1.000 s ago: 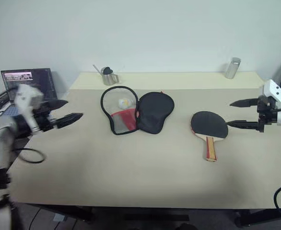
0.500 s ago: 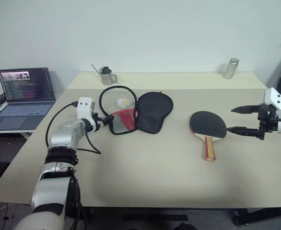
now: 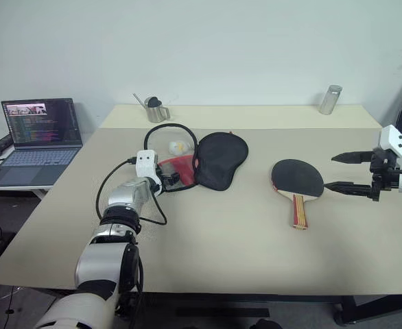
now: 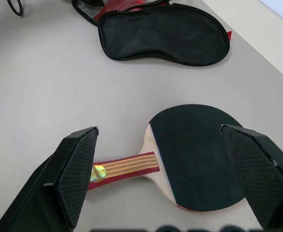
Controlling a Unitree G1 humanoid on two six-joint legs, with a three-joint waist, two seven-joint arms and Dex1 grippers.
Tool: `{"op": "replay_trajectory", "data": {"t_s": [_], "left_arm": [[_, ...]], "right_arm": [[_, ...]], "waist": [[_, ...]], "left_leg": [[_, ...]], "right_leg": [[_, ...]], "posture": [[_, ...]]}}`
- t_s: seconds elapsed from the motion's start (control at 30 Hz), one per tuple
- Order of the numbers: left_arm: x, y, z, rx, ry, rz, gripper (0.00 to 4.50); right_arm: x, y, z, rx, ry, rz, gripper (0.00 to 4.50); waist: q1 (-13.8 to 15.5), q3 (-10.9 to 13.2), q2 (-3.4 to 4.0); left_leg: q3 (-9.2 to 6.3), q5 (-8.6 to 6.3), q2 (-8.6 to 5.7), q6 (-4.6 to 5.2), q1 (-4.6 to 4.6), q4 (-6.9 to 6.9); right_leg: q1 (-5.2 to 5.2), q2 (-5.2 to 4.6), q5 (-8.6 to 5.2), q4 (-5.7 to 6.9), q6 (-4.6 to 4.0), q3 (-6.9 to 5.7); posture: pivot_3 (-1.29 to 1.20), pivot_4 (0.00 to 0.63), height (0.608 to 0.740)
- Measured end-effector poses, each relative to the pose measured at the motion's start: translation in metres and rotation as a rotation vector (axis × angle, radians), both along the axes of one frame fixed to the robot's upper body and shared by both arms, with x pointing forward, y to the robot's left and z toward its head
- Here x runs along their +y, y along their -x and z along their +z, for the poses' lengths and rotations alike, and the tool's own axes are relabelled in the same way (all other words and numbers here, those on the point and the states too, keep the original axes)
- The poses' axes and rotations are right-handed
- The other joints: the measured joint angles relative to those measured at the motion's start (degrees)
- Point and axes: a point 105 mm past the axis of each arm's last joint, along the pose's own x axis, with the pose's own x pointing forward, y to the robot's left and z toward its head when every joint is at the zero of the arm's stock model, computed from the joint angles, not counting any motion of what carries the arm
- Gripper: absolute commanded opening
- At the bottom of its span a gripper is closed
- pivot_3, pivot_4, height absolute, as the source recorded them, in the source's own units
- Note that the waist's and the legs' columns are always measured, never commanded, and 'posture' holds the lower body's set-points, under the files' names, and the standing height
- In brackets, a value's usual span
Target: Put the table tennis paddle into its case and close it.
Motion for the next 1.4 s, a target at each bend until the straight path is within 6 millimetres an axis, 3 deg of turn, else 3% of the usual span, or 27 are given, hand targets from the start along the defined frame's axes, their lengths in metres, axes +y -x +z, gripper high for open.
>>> {"op": "replay_trajectory", "data": {"t_s": [0.07, 0.17, 0.5, 0.83, 1.27, 1.4], "left_arm": [[-0.002, -0.001, 0.0, -0.003, 0.008, 0.005, 4.5], [-0.007, -0.003, 0.001, -0.005, 0.02, 0.0, 3.84], [-0.021, -0.006, 0.011, -0.032, 0.055, -0.043, 0.12], [-0.04, -0.003, 0.034, -0.088, 0.04, -0.172, 0.05], [-0.09, 0.025, 0.011, -0.032, 0.09, -0.283, 0.05], [-0.094, 0.027, 0.011, -0.027, 0.094, -0.291, 0.05]], "right_arm": [[0.0, 0.0, 0.0, -0.002, -0.001, -0.003, 4.45], [0.0, -0.001, 0.001, -0.007, -0.004, -0.008, 4.5], [0.0, -0.001, 0.003, -0.015, -0.005, -0.006, 4.5], [0.001, -0.002, 0.006, -0.024, -0.006, -0.005, 4.5], [-0.002, 0.0, 0.0, -0.016, -0.003, -0.023, 4.5], [-0.003, 0.002, 0.0, -0.018, 0.001, -0.026, 4.5]], "waist": [[0.0, 0.0, -0.01], [0.3, 0.0, -0.01], [0.9, 0.0, -0.05], [1.0, 0.1, -0.15], [1.2, 0.1, -0.17], [1.1, 0.1, -0.18]], "left_leg": [[0.01, 0.0, -0.01, 0.0, -0.01, 0.0], [0.01, 0.0, -0.01, 0.0, -0.01, 0.0], [0.01, 0.0, -0.01, 0.0, -0.02, 0.0], [0.0, 0.0, -0.01, 0.0, -0.04, -0.01], [-0.01, 0.0, 0.0, -0.01, -0.03, 0.0], [0.0, 0.0, 0.02, -0.01, -0.02, 0.0]], "right_leg": [[0.0, 0.0, 0.0, -0.02, 0.0, 0.0], [0.0, -0.01, 0.0, -0.03, 0.0, -0.01], [-0.01, -0.01, 0.0, -0.03, 0.0, -0.02], [-0.01, -0.01, 0.0, -0.07, 0.0, 0.0], [0.01, -0.01, 0.0, -0.07, 0.0, 0.06], [0.01, 0.01, 0.0, -0.06, 0.0, 0.06]], "posture": [[0.0, 0.15, 0.74], [0.0, 0.15, 0.74], [0.0, 0.15, 0.74], [0.0, 0.15, 0.74], [0.0, 0.15, 0.74], [0.0, 0.15, 0.74]]}}
